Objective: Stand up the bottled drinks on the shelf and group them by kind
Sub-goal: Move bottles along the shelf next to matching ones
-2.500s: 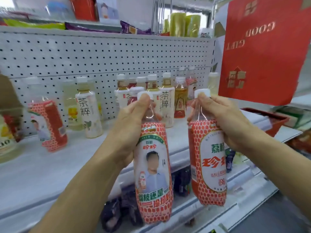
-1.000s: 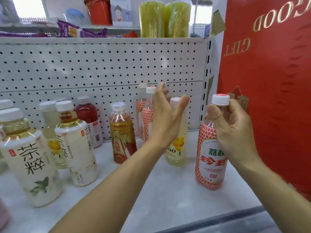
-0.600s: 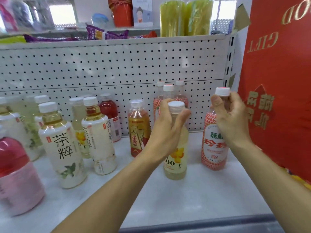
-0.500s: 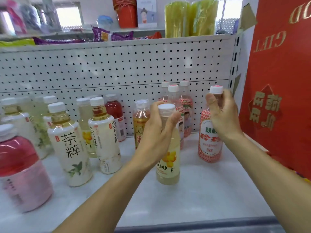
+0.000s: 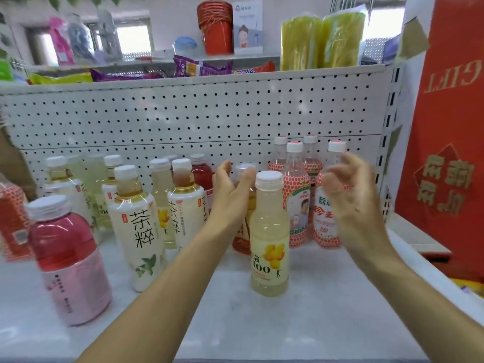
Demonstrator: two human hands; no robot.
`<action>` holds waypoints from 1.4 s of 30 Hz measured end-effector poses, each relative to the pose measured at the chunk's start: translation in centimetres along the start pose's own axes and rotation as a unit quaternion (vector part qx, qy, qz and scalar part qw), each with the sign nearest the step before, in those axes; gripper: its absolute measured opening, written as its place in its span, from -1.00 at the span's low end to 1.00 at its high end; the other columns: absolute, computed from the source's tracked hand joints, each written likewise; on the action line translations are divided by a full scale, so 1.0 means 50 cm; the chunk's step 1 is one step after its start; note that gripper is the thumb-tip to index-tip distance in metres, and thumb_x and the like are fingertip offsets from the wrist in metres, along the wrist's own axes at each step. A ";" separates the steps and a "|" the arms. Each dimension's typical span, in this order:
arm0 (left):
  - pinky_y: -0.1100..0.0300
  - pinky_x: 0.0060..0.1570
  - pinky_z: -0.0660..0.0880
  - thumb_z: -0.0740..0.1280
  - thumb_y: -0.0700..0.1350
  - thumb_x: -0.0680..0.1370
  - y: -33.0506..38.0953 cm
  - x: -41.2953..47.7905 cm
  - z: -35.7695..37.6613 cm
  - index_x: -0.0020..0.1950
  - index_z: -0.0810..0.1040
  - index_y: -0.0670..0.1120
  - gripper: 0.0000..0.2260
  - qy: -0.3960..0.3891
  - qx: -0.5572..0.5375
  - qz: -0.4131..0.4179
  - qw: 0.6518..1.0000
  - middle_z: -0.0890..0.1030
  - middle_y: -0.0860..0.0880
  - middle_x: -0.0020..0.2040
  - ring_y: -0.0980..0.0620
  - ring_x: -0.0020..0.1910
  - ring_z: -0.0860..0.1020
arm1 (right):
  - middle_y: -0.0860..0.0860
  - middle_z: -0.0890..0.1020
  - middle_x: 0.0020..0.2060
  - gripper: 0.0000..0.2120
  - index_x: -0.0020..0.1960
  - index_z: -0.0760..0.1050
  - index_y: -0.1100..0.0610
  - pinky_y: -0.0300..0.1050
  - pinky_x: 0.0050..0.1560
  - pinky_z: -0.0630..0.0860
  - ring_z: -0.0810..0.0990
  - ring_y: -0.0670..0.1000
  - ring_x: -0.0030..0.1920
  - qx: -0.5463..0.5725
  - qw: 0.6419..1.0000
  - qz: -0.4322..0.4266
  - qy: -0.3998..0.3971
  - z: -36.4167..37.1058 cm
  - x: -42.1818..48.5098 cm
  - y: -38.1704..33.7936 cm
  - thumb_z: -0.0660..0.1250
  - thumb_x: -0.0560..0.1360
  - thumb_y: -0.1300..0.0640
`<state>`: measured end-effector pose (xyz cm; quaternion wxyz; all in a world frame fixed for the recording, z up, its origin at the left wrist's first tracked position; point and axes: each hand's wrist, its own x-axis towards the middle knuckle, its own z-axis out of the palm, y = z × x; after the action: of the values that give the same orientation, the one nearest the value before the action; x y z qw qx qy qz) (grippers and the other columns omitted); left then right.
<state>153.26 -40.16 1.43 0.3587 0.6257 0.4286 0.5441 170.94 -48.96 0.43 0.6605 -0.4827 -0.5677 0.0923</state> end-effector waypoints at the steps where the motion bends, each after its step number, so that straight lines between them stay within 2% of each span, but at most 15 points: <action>1: -0.04 0.42 0.29 0.26 0.23 0.58 0.002 0.019 0.008 0.59 0.07 0.04 -0.32 -0.005 -0.010 -0.030 0.999 0.22 0.01 0.55 0.01 0.45 0.29 | -0.20 0.50 0.19 -0.37 0.46 0.20 -0.12 -0.44 0.00 0.44 0.48 -0.42 0.12 0.042 0.997 0.024 -0.067 0.018 -0.017 -0.015 0.24 0.48 -0.33; 3: -0.10 0.37 0.37 0.32 0.30 0.51 -0.001 0.046 0.017 0.54 0.19 -0.03 -0.28 -0.014 -0.024 -0.076 0.997 0.38 -0.04 0.47 -0.06 0.38 0.42 | -0.32 0.51 0.16 -0.21 0.45 0.20 -0.20 -0.41 -0.01 0.47 0.49 -0.43 0.12 0.069 0.977 0.069 -0.187 0.054 -0.041 -0.023 0.26 0.33 -0.50; 4: -0.12 0.31 0.44 0.33 0.32 0.49 -0.006 0.054 0.018 0.45 0.33 -0.06 -0.33 -0.025 -0.026 -0.086 0.996 0.50 -0.07 0.36 -0.08 0.29 0.51 | -0.32 0.51 0.18 -0.21 0.43 0.22 -0.21 -0.35 0.05 0.49 0.50 -0.37 0.16 0.059 0.969 0.087 -0.223 0.070 -0.049 -0.015 0.31 0.31 -0.49; 5: -0.10 0.24 0.50 0.32 0.32 0.50 -0.006 0.054 0.017 0.30 0.43 -0.04 -0.45 -0.038 -0.017 -0.084 0.996 0.58 -0.07 0.22 -0.07 0.19 0.57 | -0.30 0.52 0.19 -0.29 0.41 0.26 -0.19 -0.27 0.08 0.50 0.52 -0.29 0.19 0.048 0.965 0.096 -0.238 0.081 -0.054 -0.007 0.37 0.36 -0.40; 7: -0.01 0.13 0.55 0.28 0.28 0.55 -0.005 0.043 0.011 0.09 0.46 -0.02 -0.61 -0.048 0.011 -0.057 0.997 0.61 -0.02 0.01 0.02 0.01 0.60 | -0.25 0.59 0.14 -0.52 0.32 0.37 -0.14 -0.21 0.06 0.55 0.58 -0.21 0.16 0.040 0.965 0.104 -0.236 0.088 -0.057 0.003 0.40 0.47 -0.19; 10: -0.03 0.12 0.57 0.28 0.33 0.49 0.003 0.010 -0.005 0.12 0.46 -0.09 -0.49 -0.050 0.025 -0.008 0.998 0.63 0.01 -0.09 0.01 -0.06 0.62 | -0.22 0.62 0.10 -0.67 0.25 0.43 -0.11 -0.23 0.00 0.55 0.60 -0.26 0.09 0.043 0.965 0.091 -0.241 0.069 -0.057 0.005 0.38 0.52 -0.09; 14: -0.02 0.06 0.59 0.29 0.45 0.39 0.009 -0.059 -0.032 0.04 0.48 0.07 -0.50 -0.040 0.050 0.031 0.997 0.70 0.01 -0.09 -0.02 -0.02 0.66 | -0.17 0.65 0.10 -0.62 0.26 0.46 -0.08 -0.15 0.06 0.56 0.62 -0.20 0.10 0.061 0.969 0.085 -0.222 0.033 -0.068 0.001 0.36 0.48 -0.12; 17: 0.17 -0.07 0.60 0.34 0.35 0.36 0.015 -0.112 -0.047 0.02 0.49 0.09 -0.59 -0.029 0.011 0.035 0.999 0.70 0.06 -0.12 0.16 -0.11 0.67 | -0.16 0.66 0.07 -0.58 0.25 0.48 -0.08 -0.15 0.03 0.56 0.64 -0.18 0.06 0.072 0.975 0.092 -0.191 0.020 -0.080 0.003 0.39 0.44 -0.18; 20: 0.25 -0.14 0.60 0.43 0.26 0.30 -0.008 -0.153 -0.056 0.13 0.49 0.12 -0.54 -0.049 -0.010 0.011 0.999 0.68 0.08 -0.04 0.20 -0.08 0.66 | -0.15 0.64 0.04 -0.50 0.27 0.41 -0.10 -0.16 0.00 0.56 0.63 -0.19 0.03 0.064 0.970 0.124 -0.198 0.027 -0.096 0.006 0.46 0.39 -0.14; 22: 0.23 -0.09 0.59 0.51 0.24 0.29 -0.027 -0.171 -0.059 0.23 0.48 0.15 -0.44 -0.060 -0.009 -0.007 0.998 0.67 0.09 0.03 0.20 -0.02 0.65 | -0.16 0.60 0.06 -0.45 0.30 0.33 -0.10 -0.16 0.03 0.54 0.61 -0.21 0.02 0.056 0.968 0.137 -0.201 0.035 -0.107 0.007 0.50 0.40 -0.05; 26: 0.19 0.01 0.55 0.53 0.27 0.28 -0.029 -0.198 -0.054 0.28 0.42 0.22 -0.38 -0.026 -0.003 -0.013 1.000 0.64 0.15 0.07 0.26 0.01 0.62 | -0.14 0.59 0.01 -0.49 0.27 0.33 -0.05 -0.30 -0.14 0.48 0.59 -0.34 -0.10 0.064 0.971 0.129 -0.194 0.036 -0.119 0.002 0.50 0.42 0.01; 32: 0.33 -0.03 0.51 0.50 0.23 0.32 -0.009 -0.264 -0.069 0.19 0.46 0.27 -0.52 0.056 -0.050 0.010 0.997 0.64 0.16 0.06 0.30 0.01 0.61 | -0.13 0.60 -0.01 -0.50 0.17 0.38 -0.14 -0.24 -0.15 0.50 0.62 -0.20 -0.08 0.084 0.971 0.125 -0.184 0.033 -0.141 -0.020 0.44 0.29 -0.18; 38: 0.03 0.12 0.59 0.48 0.29 0.28 0.007 -0.300 -0.145 0.25 0.51 0.17 -0.43 0.105 -0.061 0.038 0.992 0.67 0.11 0.08 0.13 0.07 0.65 | -0.11 0.63 -0.05 -0.53 0.13 0.42 -0.14 -0.22 -0.18 0.49 0.62 -0.27 -0.12 0.114 0.972 0.104 -0.176 0.070 -0.170 -0.077 0.46 0.30 -0.23; 40: -0.04 0.14 0.59 0.48 0.28 0.31 0.008 -0.309 -0.184 0.24 0.52 0.17 -0.46 0.107 -0.065 0.037 0.991 0.68 0.08 0.09 0.07 0.08 0.66 | -0.17 0.64 -0.10 -0.56 0.08 0.43 -0.18 -0.25 -0.20 0.48 0.62 -0.27 -0.13 0.122 0.972 0.094 -0.176 0.094 -0.181 -0.103 0.51 0.30 -0.26; 42: -0.07 0.12 0.60 0.50 0.24 0.32 0.006 -0.318 -0.228 0.23 0.52 0.14 -0.48 0.110 -0.072 0.032 0.991 0.69 0.04 0.08 0.03 0.06 0.67 | -0.27 0.65 -0.11 -0.55 0.06 0.44 -0.19 -0.24 -0.20 0.48 0.63 -0.26 -0.12 0.128 0.972 0.084 -0.180 0.125 -0.196 -0.132 0.45 0.25 -0.28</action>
<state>141.37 -55.22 -2.52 0.3362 0.5482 0.4048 0.6501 159.56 -55.59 -1.82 0.5939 -0.4152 -0.6181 0.3046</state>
